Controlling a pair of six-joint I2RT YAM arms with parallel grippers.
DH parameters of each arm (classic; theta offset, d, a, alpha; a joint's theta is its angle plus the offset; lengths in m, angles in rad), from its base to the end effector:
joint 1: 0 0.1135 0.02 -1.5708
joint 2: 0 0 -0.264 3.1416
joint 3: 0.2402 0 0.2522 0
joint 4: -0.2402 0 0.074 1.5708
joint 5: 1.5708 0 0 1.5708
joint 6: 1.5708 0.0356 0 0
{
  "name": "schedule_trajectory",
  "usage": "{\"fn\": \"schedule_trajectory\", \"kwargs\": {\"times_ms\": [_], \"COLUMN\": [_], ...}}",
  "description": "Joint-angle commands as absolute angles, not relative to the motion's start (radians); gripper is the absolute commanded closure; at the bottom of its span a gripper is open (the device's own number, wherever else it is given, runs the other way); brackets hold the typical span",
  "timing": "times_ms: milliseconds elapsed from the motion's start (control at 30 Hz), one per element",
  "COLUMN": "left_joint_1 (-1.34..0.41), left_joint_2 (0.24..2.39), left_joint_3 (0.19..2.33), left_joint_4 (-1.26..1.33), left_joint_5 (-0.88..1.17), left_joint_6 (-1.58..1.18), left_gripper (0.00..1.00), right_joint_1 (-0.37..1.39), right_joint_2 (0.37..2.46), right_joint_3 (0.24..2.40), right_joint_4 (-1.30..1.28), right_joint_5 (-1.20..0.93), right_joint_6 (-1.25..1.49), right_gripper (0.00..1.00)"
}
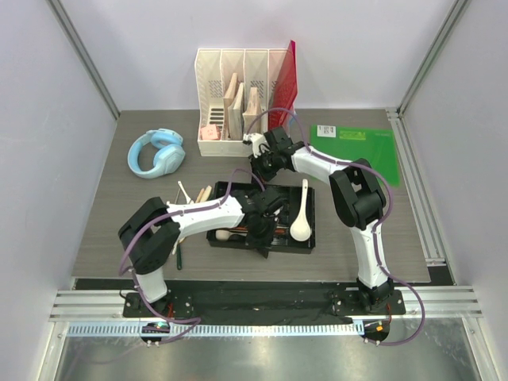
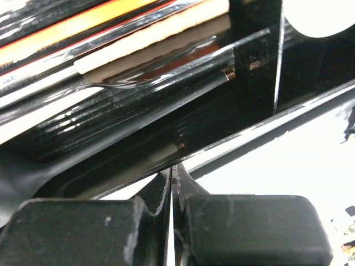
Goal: Sort the eating utensils into containers
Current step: Adjust the storage box at the center of the board.
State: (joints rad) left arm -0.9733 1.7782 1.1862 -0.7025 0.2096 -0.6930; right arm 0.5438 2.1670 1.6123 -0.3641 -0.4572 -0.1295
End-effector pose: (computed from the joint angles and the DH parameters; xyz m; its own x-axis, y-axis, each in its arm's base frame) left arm 0.1856 -0.2859 0.1802 -0.9534 0.2904 -0.0820 0.3009 0.8954 -0.3283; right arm 0.3961 0.2578 0.1697 -0.5850 -0.4891 -0.6470 -0.7755 0.5709 0.2696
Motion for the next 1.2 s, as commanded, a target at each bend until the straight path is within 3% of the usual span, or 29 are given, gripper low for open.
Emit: {"fn": "schedule_trajectory", "kwargs": {"times_ms": [0, 367, 467, 767, 933, 1033, 1133, 1167], "left_joint_1": [-0.948, -0.948, -0.948, -0.946, -0.948, -0.937, -0.870, -0.833], "left_joint_2": [1.816, 1.835, 1.784, 1.605, 1.508, 1.448, 1.404, 1.394], "left_joint_3": [1.247, 1.272, 1.249, 1.143, 1.124, 1.123, 1.121, 1.117], "left_joint_4": [-0.572, -0.571, -0.571, -0.543, -0.551, -0.593, -0.687, -0.721], "left_joint_5": [0.118, 0.098, 0.061, -0.070, -0.126, -0.276, -0.408, -0.410], "left_joint_6": [-0.655, -0.644, -0.649, -0.663, -0.664, -0.696, -0.738, -0.742], "left_gripper": [1.00, 1.00, 0.86, 0.57, 0.56, 0.52, 0.29, 0.28], "right_joint_1": [0.581, 0.581, 0.583, 0.581, 0.581, 0.581, 0.581, 0.581], "right_joint_2": [2.181, 2.186, 2.143, 1.892, 1.796, 1.770, 1.756, 1.753], "right_joint_3": [1.669, 1.694, 1.680, 1.530, 1.529, 1.586, 1.617, 1.617], "right_joint_4": [-0.417, -0.422, -0.423, -0.419, -0.416, -0.416, -0.413, -0.413], "right_joint_5": [-0.537, -0.549, -0.534, -0.476, -0.465, -0.430, -0.376, -0.321], "right_joint_6": [-0.140, -0.123, -0.114, -0.078, -0.051, 0.030, 0.126, 0.191], "right_gripper": [0.99, 0.95, 0.93, 0.86, 0.84, 0.83, 0.79, 0.77]}}
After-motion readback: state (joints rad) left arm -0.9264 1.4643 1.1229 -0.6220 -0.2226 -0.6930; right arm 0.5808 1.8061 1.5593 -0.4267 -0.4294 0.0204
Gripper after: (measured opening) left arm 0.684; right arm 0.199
